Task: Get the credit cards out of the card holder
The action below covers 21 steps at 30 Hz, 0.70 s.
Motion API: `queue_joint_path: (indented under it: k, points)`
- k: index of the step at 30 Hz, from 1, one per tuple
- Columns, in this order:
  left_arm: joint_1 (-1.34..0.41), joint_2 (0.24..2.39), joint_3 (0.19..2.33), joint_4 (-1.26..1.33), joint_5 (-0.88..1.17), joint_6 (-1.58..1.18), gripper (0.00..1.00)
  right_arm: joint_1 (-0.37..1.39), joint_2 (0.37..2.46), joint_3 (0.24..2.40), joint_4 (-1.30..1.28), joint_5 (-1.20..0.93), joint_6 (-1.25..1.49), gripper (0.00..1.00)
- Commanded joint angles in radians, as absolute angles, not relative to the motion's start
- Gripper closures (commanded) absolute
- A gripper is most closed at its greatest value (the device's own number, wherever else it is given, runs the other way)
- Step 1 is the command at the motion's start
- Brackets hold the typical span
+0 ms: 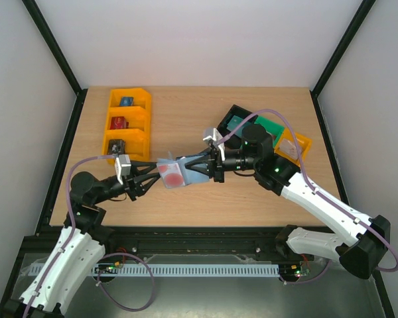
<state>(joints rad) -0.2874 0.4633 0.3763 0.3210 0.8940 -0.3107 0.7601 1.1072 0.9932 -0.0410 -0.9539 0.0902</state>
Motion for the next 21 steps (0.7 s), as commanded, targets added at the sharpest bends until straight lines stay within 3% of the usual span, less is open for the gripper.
queue_joint_path:
  k: [1,11,21]
  points:
    - [-0.292,0.475,0.385,0.348,0.908,-0.297,0.57,0.758,1.094,1.007,-0.011,-0.986,0.093,0.98]
    - [-0.354,0.486,0.389,0.36,0.921,-0.298,0.45,0.758,1.106,0.999,0.018,-0.949,0.118,0.98]
    - [-0.422,0.531,0.349,0.567,0.832,-0.417,0.26,0.768,1.217,0.995,0.169,-0.986,0.259,0.98]
